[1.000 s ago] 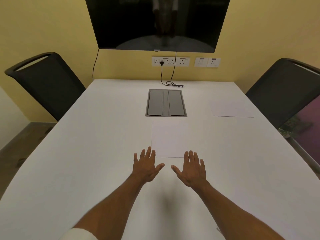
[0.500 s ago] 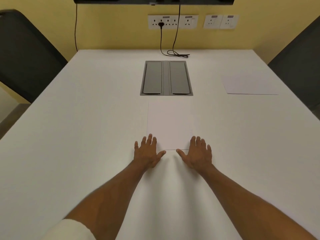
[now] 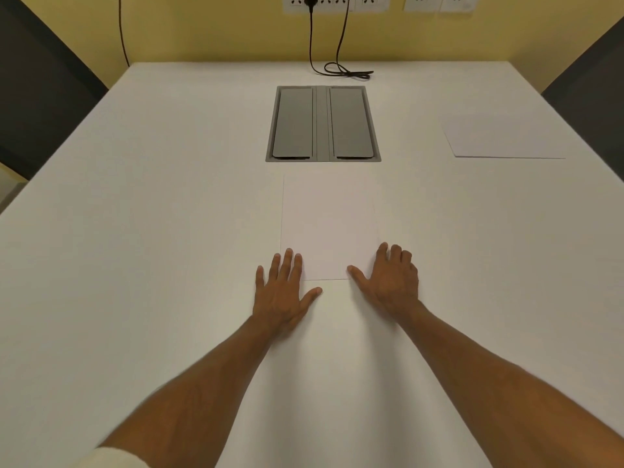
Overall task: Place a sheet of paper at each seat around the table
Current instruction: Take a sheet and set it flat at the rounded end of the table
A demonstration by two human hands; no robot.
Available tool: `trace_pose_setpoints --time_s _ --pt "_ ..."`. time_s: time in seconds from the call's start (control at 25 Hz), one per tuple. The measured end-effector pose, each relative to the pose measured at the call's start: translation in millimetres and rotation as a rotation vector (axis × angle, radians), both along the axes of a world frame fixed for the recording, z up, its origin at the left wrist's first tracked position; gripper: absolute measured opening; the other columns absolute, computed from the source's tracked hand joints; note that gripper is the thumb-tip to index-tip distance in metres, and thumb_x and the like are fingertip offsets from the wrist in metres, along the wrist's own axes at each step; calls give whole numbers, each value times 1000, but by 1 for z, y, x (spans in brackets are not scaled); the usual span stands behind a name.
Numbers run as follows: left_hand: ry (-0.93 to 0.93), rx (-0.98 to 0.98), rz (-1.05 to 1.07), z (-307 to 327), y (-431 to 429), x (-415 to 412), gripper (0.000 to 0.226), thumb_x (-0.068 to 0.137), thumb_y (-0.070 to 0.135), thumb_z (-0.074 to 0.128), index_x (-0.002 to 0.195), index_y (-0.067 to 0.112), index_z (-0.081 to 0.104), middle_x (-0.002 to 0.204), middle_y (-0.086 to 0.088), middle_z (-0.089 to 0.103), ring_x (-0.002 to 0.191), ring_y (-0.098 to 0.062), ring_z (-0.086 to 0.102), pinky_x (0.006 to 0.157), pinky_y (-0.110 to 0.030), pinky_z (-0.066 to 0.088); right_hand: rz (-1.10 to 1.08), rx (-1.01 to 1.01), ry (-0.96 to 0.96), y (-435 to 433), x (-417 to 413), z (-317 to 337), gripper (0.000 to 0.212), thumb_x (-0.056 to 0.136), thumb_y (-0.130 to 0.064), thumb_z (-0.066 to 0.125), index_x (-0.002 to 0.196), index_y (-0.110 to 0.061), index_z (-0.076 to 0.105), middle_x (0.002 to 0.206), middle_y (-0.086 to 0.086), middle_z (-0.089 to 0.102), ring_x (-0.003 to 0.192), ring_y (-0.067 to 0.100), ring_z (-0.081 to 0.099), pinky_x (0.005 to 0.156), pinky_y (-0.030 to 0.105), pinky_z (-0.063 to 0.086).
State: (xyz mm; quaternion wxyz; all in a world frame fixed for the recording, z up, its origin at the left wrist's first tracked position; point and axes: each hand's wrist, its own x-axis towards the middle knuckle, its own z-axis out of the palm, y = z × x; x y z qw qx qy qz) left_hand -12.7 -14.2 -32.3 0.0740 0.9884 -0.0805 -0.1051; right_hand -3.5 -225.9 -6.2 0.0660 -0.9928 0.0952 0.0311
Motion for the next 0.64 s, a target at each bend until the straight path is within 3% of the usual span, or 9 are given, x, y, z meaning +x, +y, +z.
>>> trace_pose_setpoints --time_s 0.2,0.32,0.56,0.64 --pt "-3 -6 -3 2 0 -2 82 90 68 17 152 21 -6 162 0 -11 149 -22 -7 119 -50 1 66 61 -93 -2 4 10 46 98 -32 43 139 -12 39 127 9 50 117 26 46 90 36 42" --pt "5 -5 1 4 0 -2 81 91 68 17 153 21 -6 161 0 -12 149 -22 -8 119 -49 0 -131 411 -124 0 11 16 40 96 -12 49 135 -12 49 123 13 60 114 29 55 92 34 45" --pt "57 -59 11 19 5 1 81 90 68 22 153 21 3 162 1 -8 149 -21 -5 120 -47 6 -463 1024 -226 -5 16 23 24 83 -1 64 105 -10 69 90 15 71 73 21 61 61 22 49" --pt "51 -98 39 32 9 1 79 91 67 24 153 22 9 162 1 -6 150 -21 -2 120 -46 10 -519 1216 -205 -7 10 26 22 80 1 69 97 -12 69 86 15 68 68 21 61 62 23 53"
